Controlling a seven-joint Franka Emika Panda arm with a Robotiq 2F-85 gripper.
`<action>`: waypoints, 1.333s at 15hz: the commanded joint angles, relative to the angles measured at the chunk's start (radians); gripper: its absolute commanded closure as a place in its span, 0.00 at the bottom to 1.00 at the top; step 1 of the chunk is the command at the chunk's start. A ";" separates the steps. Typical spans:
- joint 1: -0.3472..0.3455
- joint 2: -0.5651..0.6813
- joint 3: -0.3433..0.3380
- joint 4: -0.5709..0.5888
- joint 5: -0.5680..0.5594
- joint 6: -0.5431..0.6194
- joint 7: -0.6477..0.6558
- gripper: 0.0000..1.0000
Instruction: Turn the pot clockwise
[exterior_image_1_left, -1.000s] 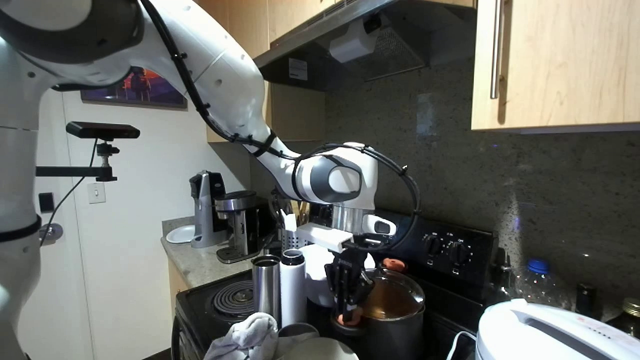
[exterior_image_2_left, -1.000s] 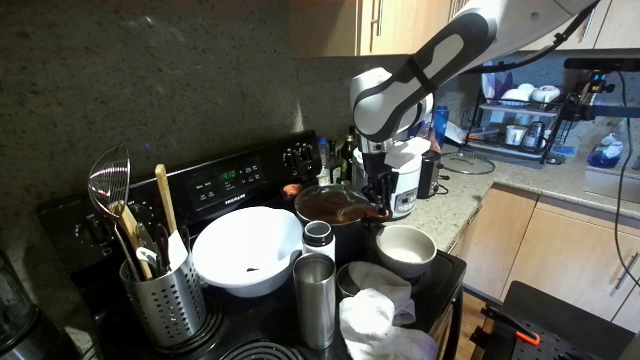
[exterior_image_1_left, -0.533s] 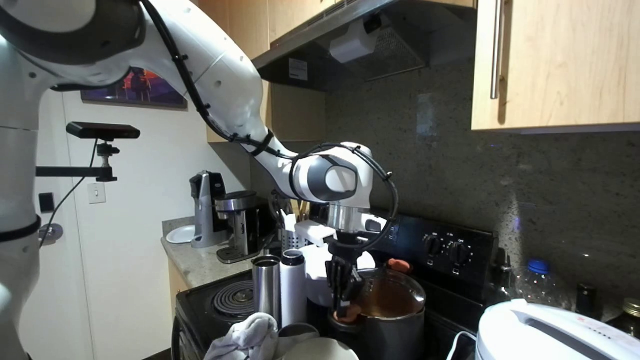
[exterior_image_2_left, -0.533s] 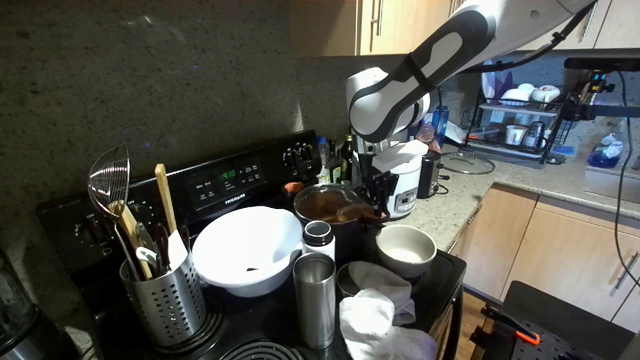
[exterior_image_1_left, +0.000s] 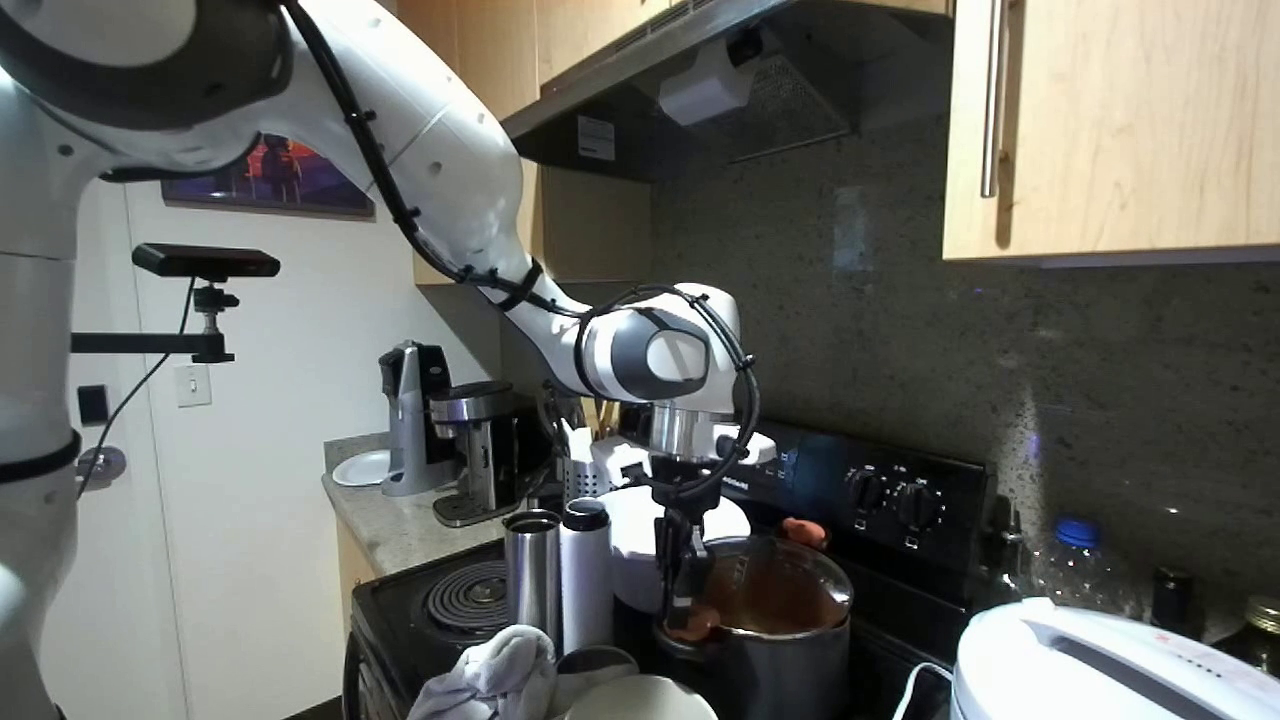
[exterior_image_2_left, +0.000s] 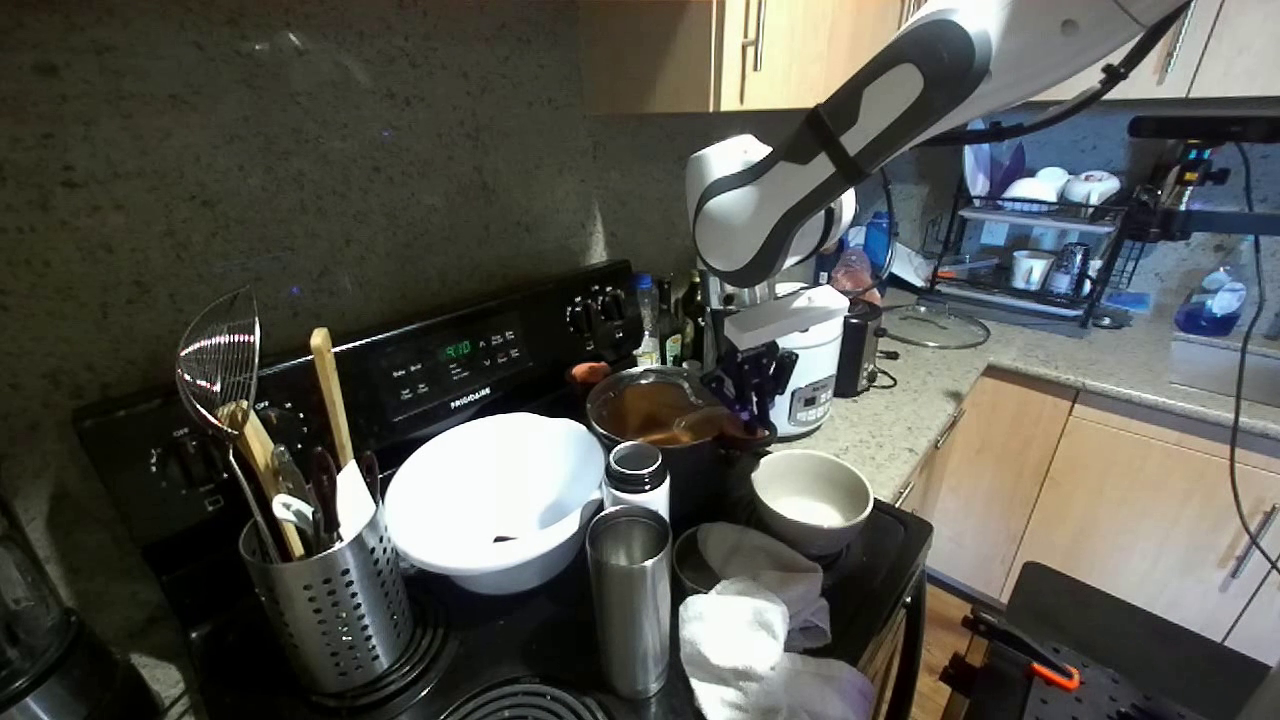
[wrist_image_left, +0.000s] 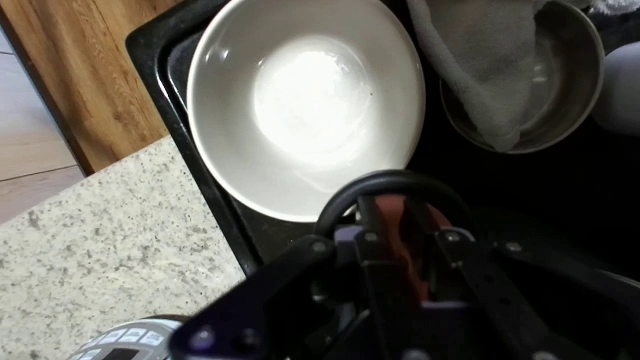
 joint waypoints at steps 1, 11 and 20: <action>0.007 -0.019 -0.003 -0.006 -0.003 0.004 0.111 0.95; 0.015 -0.017 -0.004 -0.006 -0.029 0.023 0.261 0.57; 0.010 -0.062 0.005 -0.004 -0.059 0.013 0.167 0.01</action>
